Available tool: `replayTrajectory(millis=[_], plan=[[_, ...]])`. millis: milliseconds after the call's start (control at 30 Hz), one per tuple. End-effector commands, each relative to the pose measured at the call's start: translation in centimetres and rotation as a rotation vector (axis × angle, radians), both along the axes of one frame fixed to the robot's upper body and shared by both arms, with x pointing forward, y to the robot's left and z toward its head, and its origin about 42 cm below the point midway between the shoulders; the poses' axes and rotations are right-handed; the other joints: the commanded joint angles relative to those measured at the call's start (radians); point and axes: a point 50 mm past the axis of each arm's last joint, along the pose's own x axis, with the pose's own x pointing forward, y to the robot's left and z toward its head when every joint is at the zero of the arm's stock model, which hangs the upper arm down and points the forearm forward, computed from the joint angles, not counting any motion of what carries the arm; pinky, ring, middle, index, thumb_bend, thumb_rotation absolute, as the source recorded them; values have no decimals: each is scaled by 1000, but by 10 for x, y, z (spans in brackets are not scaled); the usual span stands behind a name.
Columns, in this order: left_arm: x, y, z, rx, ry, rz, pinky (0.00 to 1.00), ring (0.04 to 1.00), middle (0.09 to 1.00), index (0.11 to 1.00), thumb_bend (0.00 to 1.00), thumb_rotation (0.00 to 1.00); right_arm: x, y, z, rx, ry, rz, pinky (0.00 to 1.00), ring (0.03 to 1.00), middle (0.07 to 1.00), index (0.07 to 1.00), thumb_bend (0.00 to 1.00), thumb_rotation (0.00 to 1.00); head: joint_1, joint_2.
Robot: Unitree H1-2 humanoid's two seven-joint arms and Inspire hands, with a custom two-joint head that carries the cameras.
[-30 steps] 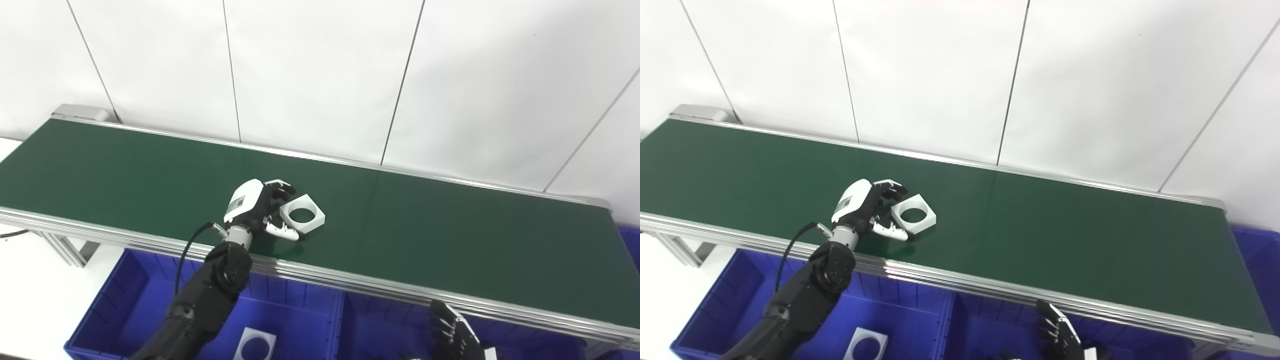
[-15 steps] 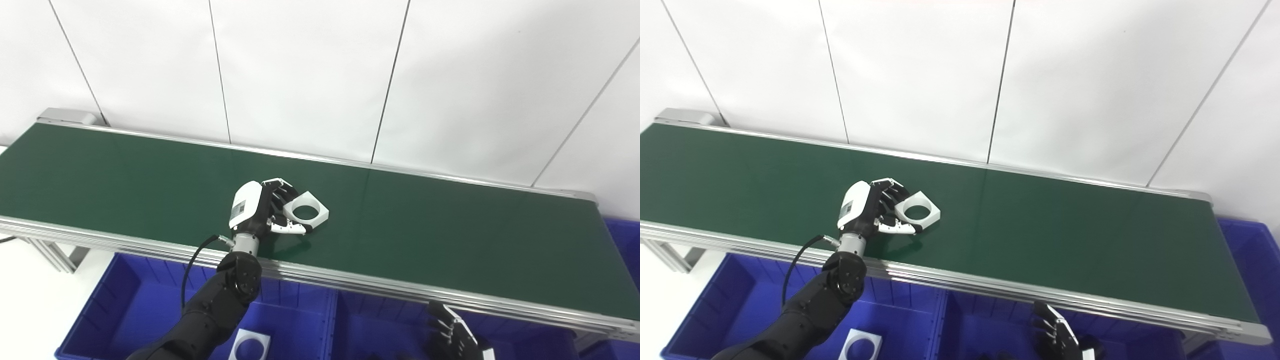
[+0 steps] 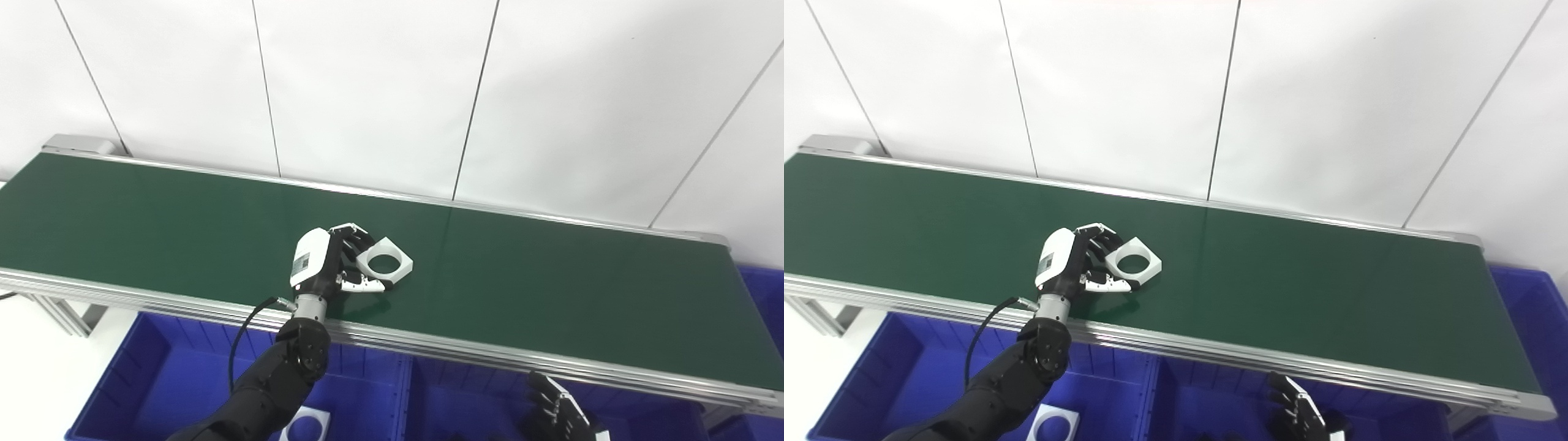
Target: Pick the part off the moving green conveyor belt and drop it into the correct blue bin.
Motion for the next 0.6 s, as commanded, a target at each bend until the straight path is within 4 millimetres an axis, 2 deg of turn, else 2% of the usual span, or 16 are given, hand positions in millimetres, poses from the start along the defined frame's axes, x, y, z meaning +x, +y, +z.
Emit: replayTrajectory(millis=[0,133,367,567], plan=[[8,3,17,-26,-52,-1,313,402,483,519,501,0,6,0,11,25,-77,5,662,747,781,764,643,0,3,-1],[8,3,27,-59,-76,-11,314,405,483,516,501,0,8,1,11,26,-80,9,668,748,782,765,642,0,2,-2],[1,-1,50,-115,-126,-26,382,432,482,495,480,0,10,2,12,17,-88,15,657,737,777,762,647,0,4,-4],[-10,-8,74,-152,-164,-43,371,439,485,482,480,0,12,2,12,16,-86,17,661,742,782,766,644,0,9,-4]])
